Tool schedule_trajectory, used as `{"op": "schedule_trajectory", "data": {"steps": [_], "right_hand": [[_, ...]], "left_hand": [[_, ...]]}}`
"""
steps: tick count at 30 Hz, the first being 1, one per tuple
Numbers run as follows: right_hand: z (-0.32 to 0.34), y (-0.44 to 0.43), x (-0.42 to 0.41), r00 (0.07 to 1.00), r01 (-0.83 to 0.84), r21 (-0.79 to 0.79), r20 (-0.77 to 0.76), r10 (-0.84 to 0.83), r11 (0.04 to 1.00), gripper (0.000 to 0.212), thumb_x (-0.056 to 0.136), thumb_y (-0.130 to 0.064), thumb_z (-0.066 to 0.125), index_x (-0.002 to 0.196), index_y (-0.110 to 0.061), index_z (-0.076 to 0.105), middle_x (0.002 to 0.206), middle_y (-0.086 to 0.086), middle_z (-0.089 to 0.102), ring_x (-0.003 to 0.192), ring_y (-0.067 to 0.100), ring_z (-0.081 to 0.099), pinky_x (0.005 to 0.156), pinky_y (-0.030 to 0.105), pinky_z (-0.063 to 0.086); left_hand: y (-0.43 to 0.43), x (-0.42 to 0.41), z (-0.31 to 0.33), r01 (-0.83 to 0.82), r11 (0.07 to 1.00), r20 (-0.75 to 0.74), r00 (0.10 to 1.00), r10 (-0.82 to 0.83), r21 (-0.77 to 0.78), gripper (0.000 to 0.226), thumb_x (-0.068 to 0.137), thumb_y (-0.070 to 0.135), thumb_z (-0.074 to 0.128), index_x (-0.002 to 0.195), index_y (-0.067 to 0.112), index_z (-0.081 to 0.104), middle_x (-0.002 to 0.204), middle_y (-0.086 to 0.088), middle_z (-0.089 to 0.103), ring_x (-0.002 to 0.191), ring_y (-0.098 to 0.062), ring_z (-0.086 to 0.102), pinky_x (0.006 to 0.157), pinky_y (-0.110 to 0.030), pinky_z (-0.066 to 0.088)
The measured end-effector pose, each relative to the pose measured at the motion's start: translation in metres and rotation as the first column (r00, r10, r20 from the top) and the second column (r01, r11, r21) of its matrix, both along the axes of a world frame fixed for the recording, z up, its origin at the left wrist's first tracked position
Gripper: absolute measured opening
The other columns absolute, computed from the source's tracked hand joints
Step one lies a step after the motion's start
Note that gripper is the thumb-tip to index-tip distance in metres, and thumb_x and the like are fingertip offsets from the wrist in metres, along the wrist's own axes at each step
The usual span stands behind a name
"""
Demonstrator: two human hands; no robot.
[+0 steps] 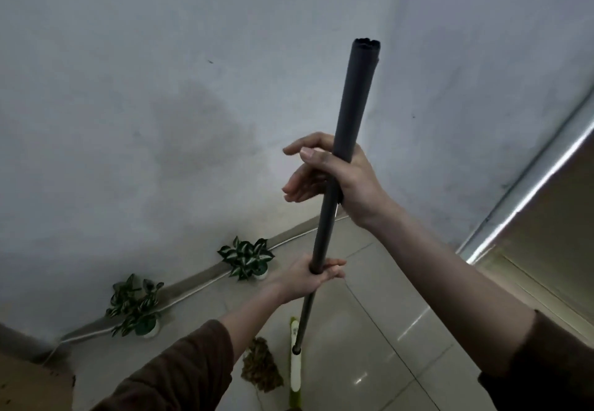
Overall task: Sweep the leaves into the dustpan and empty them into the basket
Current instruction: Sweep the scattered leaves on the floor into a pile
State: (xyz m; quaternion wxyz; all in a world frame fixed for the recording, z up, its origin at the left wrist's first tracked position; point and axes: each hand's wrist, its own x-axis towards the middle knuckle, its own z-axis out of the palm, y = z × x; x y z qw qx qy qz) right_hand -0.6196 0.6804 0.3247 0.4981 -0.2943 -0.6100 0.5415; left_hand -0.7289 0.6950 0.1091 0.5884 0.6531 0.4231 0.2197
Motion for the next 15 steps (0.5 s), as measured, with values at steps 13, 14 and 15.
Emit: {"op": "schedule_trajectory", "data": {"steps": [13, 14, 15], "right_hand": [[-0.048, -0.143, 0.174, 0.906, 0.423, -0.1, 0.026, -0.422, 0.901, 0.029, 0.097, -0.023, 0.052, 0.091, -0.003, 0.071, 0.067, 0.014, 0.072, 0.063, 0.031, 0.071, 0.065, 0.036, 0.061], [-0.049, -0.16, 0.19, 0.893, 0.45, -0.111, 0.024, -0.45, 0.886, 0.03, 0.096, -0.027, 0.052, 0.088, -0.007, 0.073, 0.067, 0.014, 0.073, 0.064, 0.03, 0.072, 0.066, 0.038, 0.06], [-0.048, -0.177, 0.204, 0.88, 0.473, -0.117, 0.023, -0.474, 0.873, 0.031, 0.096, -0.03, 0.051, 0.086, -0.011, 0.074, 0.067, 0.013, 0.073, 0.065, 0.03, 0.072, 0.067, 0.039, 0.06]], "left_hand": [[-0.096, 0.186, 0.044, 0.463, 0.88, -0.1, 0.885, -0.454, 0.102, 0.029, 0.094, 0.033, 0.055, 0.113, 0.016, 0.068, 0.078, -0.004, 0.075, 0.074, -0.016, 0.071, 0.076, -0.017, 0.054], [-0.111, 0.203, 0.045, 0.512, 0.853, -0.111, 0.858, -0.502, 0.097, 0.028, 0.094, 0.034, 0.055, 0.112, 0.017, 0.068, 0.077, -0.004, 0.074, 0.076, -0.016, 0.072, 0.078, -0.016, 0.053], [-0.126, 0.219, 0.044, 0.557, 0.826, -0.122, 0.829, -0.546, 0.083, 0.028, 0.094, 0.035, 0.055, 0.112, 0.018, 0.068, 0.076, -0.004, 0.074, 0.078, -0.017, 0.072, 0.08, -0.016, 0.053]]}}
